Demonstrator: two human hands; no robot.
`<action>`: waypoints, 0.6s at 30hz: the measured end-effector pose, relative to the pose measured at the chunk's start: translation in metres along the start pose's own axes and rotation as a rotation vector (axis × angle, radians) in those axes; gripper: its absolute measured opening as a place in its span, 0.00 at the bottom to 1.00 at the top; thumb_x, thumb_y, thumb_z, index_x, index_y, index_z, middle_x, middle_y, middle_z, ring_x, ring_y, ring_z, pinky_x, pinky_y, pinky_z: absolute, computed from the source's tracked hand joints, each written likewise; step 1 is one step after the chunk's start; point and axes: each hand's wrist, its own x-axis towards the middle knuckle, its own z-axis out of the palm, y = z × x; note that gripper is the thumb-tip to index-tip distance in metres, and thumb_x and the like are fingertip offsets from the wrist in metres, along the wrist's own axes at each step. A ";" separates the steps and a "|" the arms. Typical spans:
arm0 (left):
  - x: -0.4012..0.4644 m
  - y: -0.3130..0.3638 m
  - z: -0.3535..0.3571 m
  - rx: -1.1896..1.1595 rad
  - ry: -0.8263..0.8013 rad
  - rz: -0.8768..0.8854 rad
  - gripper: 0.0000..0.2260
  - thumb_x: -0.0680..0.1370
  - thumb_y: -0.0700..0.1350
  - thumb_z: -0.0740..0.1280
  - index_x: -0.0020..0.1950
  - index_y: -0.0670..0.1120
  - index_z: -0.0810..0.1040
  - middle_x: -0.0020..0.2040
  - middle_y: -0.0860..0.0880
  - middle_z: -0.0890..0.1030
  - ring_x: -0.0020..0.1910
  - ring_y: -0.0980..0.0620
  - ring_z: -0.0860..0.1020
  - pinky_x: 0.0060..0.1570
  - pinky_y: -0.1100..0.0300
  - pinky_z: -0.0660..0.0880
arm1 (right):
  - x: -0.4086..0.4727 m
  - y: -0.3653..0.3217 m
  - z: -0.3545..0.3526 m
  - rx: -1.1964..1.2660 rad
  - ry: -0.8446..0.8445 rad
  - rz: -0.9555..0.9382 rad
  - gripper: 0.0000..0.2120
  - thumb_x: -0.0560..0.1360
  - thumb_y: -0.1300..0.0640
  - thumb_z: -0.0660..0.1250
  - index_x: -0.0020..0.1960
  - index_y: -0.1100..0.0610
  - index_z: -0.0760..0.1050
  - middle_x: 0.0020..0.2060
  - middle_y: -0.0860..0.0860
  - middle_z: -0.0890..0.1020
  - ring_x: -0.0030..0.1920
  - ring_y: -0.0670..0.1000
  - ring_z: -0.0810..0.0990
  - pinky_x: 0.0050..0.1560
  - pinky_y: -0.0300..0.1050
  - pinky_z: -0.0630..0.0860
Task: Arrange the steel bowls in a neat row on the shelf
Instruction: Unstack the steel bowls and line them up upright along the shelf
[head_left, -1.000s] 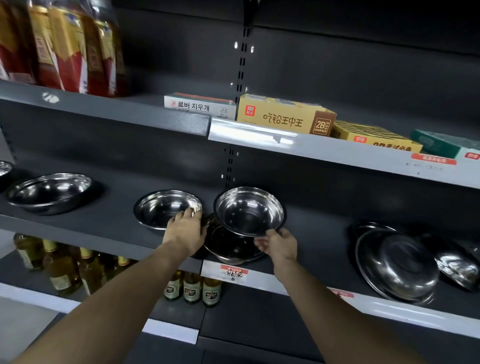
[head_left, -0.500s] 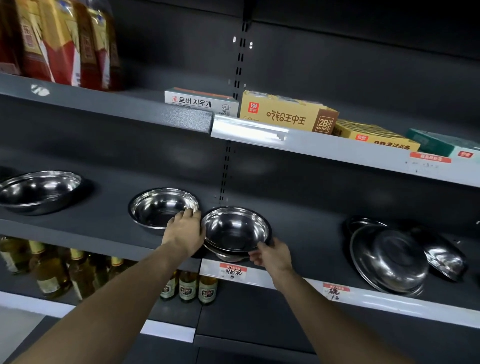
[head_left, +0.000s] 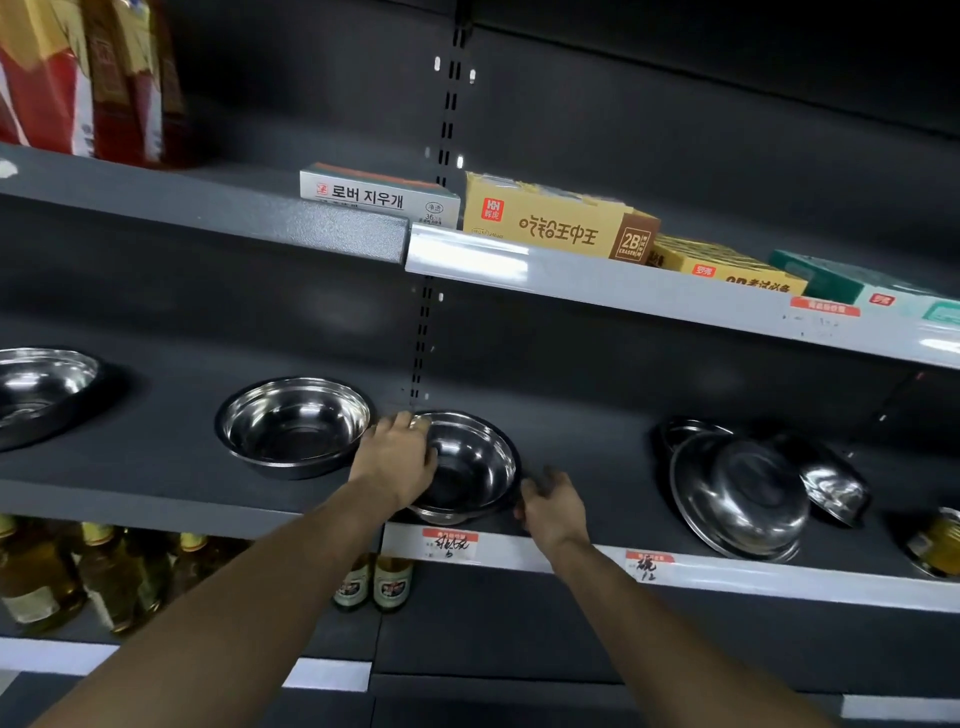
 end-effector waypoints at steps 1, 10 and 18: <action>0.003 0.006 0.000 0.000 -0.011 0.017 0.23 0.82 0.53 0.57 0.76 0.47 0.64 0.72 0.45 0.69 0.72 0.44 0.67 0.70 0.49 0.66 | 0.001 0.001 -0.005 0.004 0.015 0.012 0.16 0.80 0.58 0.62 0.68 0.55 0.69 0.35 0.51 0.81 0.31 0.49 0.78 0.43 0.50 0.79; 0.023 0.071 0.020 -0.057 -0.085 0.229 0.22 0.81 0.52 0.57 0.74 0.47 0.67 0.71 0.45 0.71 0.70 0.43 0.69 0.68 0.49 0.65 | 0.006 0.021 -0.062 -0.072 0.227 0.106 0.21 0.79 0.62 0.61 0.71 0.61 0.69 0.58 0.59 0.83 0.52 0.60 0.84 0.56 0.53 0.80; 0.023 0.120 0.041 -0.093 -0.148 0.309 0.24 0.81 0.55 0.56 0.76 0.48 0.64 0.72 0.45 0.70 0.71 0.44 0.67 0.69 0.48 0.65 | 0.004 0.029 -0.136 -0.262 0.420 0.161 0.20 0.78 0.62 0.61 0.70 0.61 0.71 0.60 0.62 0.81 0.62 0.63 0.78 0.61 0.47 0.71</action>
